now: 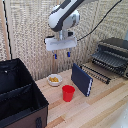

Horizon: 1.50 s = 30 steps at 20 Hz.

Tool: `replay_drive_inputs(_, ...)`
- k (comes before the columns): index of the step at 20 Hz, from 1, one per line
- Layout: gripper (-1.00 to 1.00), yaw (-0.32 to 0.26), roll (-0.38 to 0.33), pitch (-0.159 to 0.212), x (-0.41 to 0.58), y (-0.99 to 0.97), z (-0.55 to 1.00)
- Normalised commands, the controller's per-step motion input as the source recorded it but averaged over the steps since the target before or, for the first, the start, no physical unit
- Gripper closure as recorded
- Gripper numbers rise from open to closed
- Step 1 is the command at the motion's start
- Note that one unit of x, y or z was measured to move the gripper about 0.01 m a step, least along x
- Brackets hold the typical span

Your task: Gently stretch your hand towards the oven tray's handle, obtaining a firm grip, and draw it cautiously out of the oven. Transition your grip to the hot dog bowl, gingerly seizing the edge, and elevate it from the surface. Hover the bowl over the tray, delicately lower it, and temper your grip, establishing the bowl's equilibrium.

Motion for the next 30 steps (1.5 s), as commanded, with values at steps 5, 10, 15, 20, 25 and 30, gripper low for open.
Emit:
replay_drive_inputs(5, -1.0, 0.049, -0.107, -0.049, 0.063, 0.0, -0.38)
replay_drive_inputs(10, -1.0, 0.048, -0.077, -0.006, 0.035, -0.01, -0.34)
replay_drive_inputs(15, -1.0, 0.069, -0.061, 0.004, 0.0, -0.06, -0.31)
replay_drive_inputs(20, -1.0, 0.153, -0.059, 0.036, -0.022, -0.19, -0.35)
replay_drive_inputs(25, -1.0, 0.185, -0.058, 0.014, -0.03, -0.31, -0.4)
replay_drive_inputs(30, -1.0, 0.16, -0.072, 0.0, 0.0, -0.19, -0.37)
